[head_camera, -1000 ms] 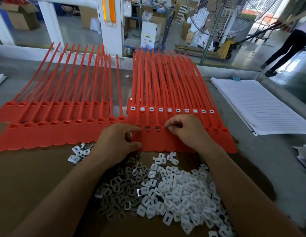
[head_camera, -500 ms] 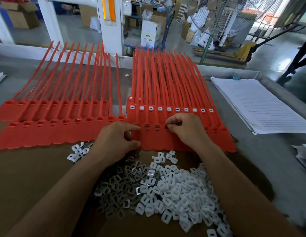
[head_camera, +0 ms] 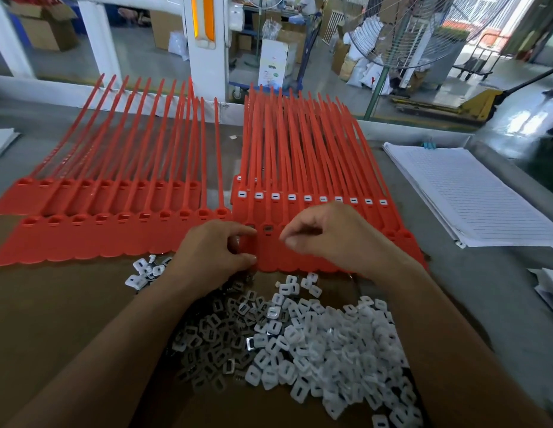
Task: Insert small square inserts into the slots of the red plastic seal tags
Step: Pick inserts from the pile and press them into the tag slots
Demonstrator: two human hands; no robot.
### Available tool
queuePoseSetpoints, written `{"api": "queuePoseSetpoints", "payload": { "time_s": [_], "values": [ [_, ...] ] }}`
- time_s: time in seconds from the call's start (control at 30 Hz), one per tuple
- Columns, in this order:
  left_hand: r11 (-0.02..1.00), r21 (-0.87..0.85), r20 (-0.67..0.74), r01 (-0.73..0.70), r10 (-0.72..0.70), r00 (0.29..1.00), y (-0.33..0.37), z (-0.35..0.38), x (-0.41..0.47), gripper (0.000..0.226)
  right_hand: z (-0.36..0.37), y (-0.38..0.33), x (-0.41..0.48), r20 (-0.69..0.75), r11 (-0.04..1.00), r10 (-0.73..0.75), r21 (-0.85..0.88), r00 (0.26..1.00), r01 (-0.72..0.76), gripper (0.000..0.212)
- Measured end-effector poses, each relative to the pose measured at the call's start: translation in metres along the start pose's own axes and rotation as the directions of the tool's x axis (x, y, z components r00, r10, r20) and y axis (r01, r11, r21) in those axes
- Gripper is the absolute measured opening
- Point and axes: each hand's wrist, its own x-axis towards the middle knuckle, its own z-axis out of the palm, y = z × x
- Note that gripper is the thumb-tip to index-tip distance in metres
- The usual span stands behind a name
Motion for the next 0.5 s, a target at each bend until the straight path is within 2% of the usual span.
{"api": "queuePoseSetpoints", "payload": {
  "time_s": [0.1, 0.17, 0.33, 0.5],
  "values": [
    [1.0, 0.026, -0.01, -0.007, 0.008, 1.0, 0.001, -0.001, 0.001, 0.044, 0.016, -0.011, -0.004, 0.206, 0.993, -0.079, -0.068, 0.975, 0.095, 0.011],
    [1.0, 0.028, -0.012, -0.008, 0.008, 1.0, 0.001, -0.001, 0.001, 0.044, 0.027, -0.013, -0.004, 0.26, 0.988, -0.1, -0.091, 0.96, 0.128, 0.016],
    [1.0, 0.015, -0.016, -0.01, 0.011, 1.0, 0.0, 0.0, 0.001, 0.043, 0.04, -0.013, -0.003, 0.235, 0.97, -0.144, -0.161, 0.961, 0.185, 0.024],
    [1.0, 0.011, -0.015, -0.02, 0.02, 1.0, -0.002, 0.0, 0.002, 0.043, 0.045, -0.016, -0.002, 0.21, 0.942, -0.16, -0.259, 0.964, 0.213, 0.02]
  ]
}}
